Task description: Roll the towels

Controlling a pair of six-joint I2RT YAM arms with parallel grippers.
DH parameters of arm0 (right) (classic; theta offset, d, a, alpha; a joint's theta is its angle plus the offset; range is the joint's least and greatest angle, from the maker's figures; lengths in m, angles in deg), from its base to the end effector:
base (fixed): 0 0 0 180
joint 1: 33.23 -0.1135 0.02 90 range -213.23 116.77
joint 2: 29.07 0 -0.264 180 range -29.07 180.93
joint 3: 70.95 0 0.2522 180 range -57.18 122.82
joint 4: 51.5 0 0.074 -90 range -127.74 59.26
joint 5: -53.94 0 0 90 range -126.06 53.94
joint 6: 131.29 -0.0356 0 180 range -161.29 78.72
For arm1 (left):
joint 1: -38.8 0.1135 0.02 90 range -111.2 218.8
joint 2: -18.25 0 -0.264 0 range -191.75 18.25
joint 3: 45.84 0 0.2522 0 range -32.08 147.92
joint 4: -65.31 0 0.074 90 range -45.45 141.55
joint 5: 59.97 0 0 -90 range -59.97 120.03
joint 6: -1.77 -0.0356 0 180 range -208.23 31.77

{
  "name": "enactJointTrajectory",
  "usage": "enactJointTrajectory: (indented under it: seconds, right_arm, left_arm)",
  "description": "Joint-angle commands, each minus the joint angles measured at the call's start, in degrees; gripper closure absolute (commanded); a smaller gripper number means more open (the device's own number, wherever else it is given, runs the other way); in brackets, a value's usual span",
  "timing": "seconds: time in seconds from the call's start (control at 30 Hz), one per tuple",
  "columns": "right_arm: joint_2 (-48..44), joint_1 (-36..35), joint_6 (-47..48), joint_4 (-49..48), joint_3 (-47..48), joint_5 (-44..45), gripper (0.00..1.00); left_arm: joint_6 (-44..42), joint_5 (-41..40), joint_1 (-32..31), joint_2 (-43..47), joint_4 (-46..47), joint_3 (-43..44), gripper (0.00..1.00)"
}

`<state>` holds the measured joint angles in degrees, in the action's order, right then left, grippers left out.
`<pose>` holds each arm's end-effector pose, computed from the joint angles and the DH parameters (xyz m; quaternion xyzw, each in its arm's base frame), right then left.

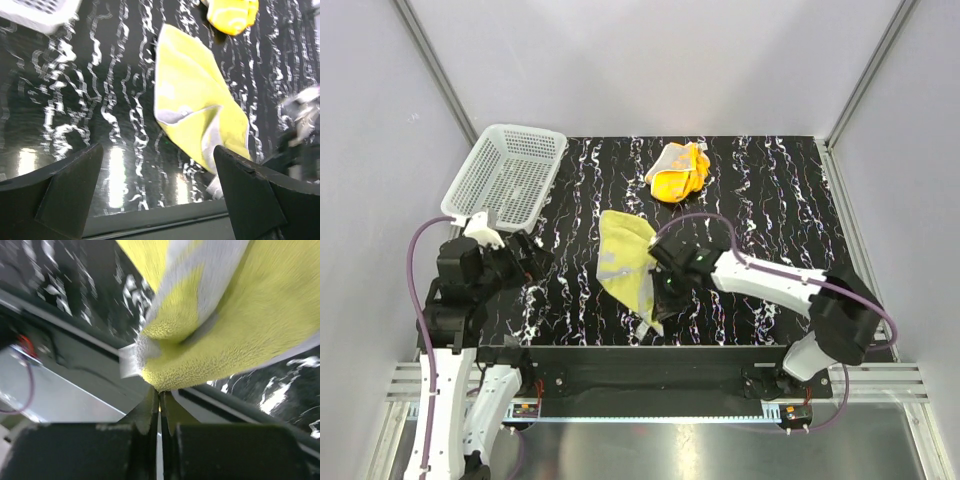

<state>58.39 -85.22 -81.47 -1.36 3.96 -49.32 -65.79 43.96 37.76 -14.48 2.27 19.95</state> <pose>0.1810 0.2448 0.2259 -0.1264 0.9573 0.2467 0.0818 0.1031 -0.0104 0.3396 -0.1000 0.8559 -0.2038 0.4647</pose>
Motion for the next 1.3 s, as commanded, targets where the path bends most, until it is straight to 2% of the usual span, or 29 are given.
enactJointTrajectory:
  seconds: [0.0,0.03,0.07,0.1,0.13,0.27,0.37,0.47,0.57,0.6,0.7,0.83,1.03,1.1,1.17,1.27]
  right_arm:
    - [2.6,-5.3,-1.7,-8.3,1.9,-5.5,1.00]
    - [4.1,-6.6,-1.0,-7.4,3.4,-4.9,0.78]
    - [6.6,-8.5,0.1,-3.9,5.0,-3.4,0.65]
    - [7.1,-8.9,0.3,-2.5,7.1,-1.4,0.57]
    - [7.3,-8.8,0.3,-1.5,7.7,2.4,0.41]
    - [4.4,-8.0,-1.3,1.3,7.9,11.3,0.12]
    - [0.8,-5.2,-2.9,3.1,7.1,15.5,0.11]
    - [-5.3,-1.5,-5.6,7.0,5.0,22.1,0.07]
    - [-10.2,3.3,-7.0,7.9,1.4,24.3,0.07]
    - [-11.2,4.3,-7.0,7.5,-0.5,24.3,0.07]
    - [-13.0,7.0,-5.8,6.3,-2.3,23.6,0.07]
    - [-12.1,7.4,-5.3,7.6,-2.5,23.7,0.08]
    - [-12.7,7.9,-5.2,6.0,-4.5,23.9,0.08]
    - [-12.4,8.3,-4.9,6.2,-4.5,24.0,0.08]
    - [-12.1,8.4,-4.5,6.6,-4.5,24.1,0.08]
    - [-12.7,8.6,-4.1,7.3,-4.5,24.5,0.08]
  left_arm:
    - [3.5,5.7,-0.2,-0.6,5.4,-2.7,0.01]
    - [4.0,6.2,-0.2,-1.0,5.9,-3.2,0.01]
    - [5.1,6.7,-0.2,-1.3,6.7,-4.0,0.01]
    - [5.6,7.2,-0.2,-1.3,7.2,-4.5,0.01]
    - [6.4,7.4,-0.3,-1.3,7.7,-4.9,0.01]
    - [8.4,8.4,-1.4,-0.1,8.8,-9.4,0.01]
    - [10.9,7.4,-4.5,0.0,9.3,-11.3,0.01]
    - [14.1,-0.2,-11.8,-1.5,11.1,-12.1,0.01]
    - [16.8,-4.5,-20.8,-7.9,16.8,-12.6,0.01]
    - [17.0,-5.7,-25.5,-12.5,18.5,-12.1,0.01]
    - [16.0,-9.2,-31.6,-22.6,24.3,-8.6,0.01]
    - [14.1,-9.9,-34.6,-34.3,31.2,-3.9,0.01]
    - [9.5,-16.5,-41.2,-51.5,28.5,10.2,0.01]
    - [9.5,-17.2,-42.3,-55.4,29.1,11.8,0.02]
    - [9.4,-16.7,-42.8,-57.4,29.8,13.1,0.11]
    - [9.1,-17.8,-43.5,-61.4,29.2,15.5,0.17]
